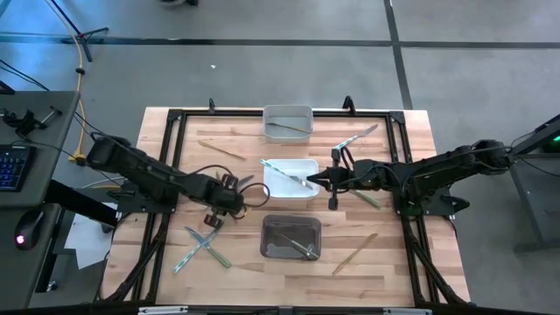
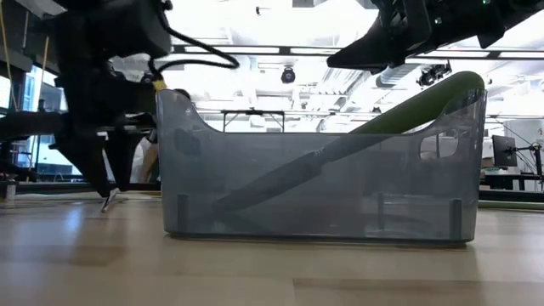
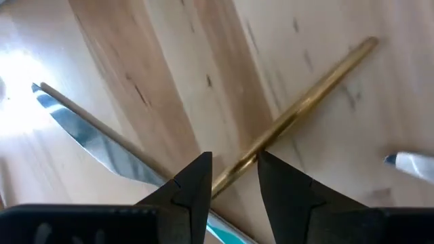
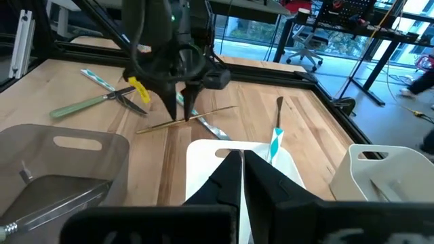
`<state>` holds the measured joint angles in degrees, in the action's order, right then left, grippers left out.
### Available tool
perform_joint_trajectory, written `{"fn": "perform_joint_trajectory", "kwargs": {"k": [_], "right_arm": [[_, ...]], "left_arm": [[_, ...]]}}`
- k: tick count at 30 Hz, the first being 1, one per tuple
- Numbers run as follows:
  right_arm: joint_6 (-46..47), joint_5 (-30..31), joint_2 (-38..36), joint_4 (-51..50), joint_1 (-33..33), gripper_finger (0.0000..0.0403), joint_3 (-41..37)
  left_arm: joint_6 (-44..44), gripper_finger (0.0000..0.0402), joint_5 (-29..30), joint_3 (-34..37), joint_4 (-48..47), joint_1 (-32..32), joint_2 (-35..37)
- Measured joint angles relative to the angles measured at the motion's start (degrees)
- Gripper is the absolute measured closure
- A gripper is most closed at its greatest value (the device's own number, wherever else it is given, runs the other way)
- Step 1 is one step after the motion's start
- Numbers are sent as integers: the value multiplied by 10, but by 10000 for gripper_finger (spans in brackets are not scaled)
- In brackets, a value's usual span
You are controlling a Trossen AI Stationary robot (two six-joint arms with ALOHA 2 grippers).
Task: Sort silverware by color (type)
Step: Put the gold table knife into the gray bin
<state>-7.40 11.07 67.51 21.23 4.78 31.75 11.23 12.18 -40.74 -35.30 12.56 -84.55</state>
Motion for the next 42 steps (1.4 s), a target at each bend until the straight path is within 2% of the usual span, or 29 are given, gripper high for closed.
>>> {"fn": "perform_joint_trajectory", "kwargs": {"k": [4,12,16,21,28,35,42], "right_arm": [[0,-2,0,-2,0,403,0],[11,-4,0,-2,1,403,0],[12,-6,0,-2,1,403,0],[12,-7,0,-2,1,403,0],[14,-7,0,-3,1,403,0],[16,-7,0,-4,1,403,0],[16,-7,0,-7,1,403,0]], "left_arm": [[35,290,0,-18,-40,-14,-27],[74,296,-5,-26,-48,-29,-66],[85,326,-7,-25,-48,-29,-68],[99,386,-7,-36,-52,-24,-69],[105,391,17,-53,-40,-24,-73],[86,392,36,-53,-48,-24,-55],[45,392,43,-53,-32,-23,22]]}}
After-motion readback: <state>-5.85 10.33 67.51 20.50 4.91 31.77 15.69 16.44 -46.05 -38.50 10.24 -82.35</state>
